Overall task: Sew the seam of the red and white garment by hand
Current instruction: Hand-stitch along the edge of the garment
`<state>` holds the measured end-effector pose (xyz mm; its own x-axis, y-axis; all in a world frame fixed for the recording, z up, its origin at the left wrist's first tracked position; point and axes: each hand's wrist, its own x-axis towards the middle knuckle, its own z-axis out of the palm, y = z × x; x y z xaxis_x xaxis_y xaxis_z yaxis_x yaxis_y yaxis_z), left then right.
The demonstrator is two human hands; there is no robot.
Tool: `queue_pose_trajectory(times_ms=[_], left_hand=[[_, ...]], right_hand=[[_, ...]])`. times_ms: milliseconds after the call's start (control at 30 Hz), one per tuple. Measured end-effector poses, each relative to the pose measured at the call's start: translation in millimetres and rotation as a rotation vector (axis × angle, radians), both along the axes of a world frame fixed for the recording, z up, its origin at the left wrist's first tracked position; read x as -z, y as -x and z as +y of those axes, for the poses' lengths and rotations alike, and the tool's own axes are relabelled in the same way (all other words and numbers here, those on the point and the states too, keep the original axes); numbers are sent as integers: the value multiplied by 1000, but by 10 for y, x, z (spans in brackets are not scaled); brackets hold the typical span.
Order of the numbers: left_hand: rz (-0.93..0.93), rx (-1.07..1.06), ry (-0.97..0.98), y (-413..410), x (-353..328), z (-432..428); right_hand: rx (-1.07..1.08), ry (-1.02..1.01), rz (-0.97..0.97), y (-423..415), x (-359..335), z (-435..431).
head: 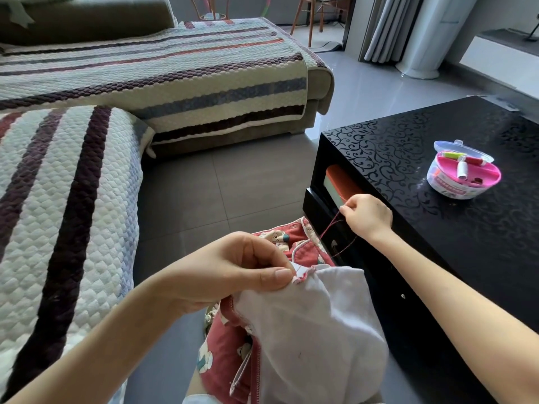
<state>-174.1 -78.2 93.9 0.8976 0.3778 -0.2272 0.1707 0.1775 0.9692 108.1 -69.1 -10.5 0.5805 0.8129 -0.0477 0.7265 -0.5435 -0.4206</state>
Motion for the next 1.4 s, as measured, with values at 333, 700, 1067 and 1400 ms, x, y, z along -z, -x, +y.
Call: queue_pose_trajectory(times_ms=[333,700,1067,1400], left_hand=[[-23,7,6,-5,9,30],[-34,12,-3,6,-5,13],[-6,-8,-2,2,-19,-5],[7,-133,-14,-7,-15,-55]], right_hand=[[-719,-43,874,735,-865,-536],[-832,-22,1092,832,-1074,-668],[-705,-204,1010,837,-1162,-617],[-765,-114,979,843,-1069,-737]])
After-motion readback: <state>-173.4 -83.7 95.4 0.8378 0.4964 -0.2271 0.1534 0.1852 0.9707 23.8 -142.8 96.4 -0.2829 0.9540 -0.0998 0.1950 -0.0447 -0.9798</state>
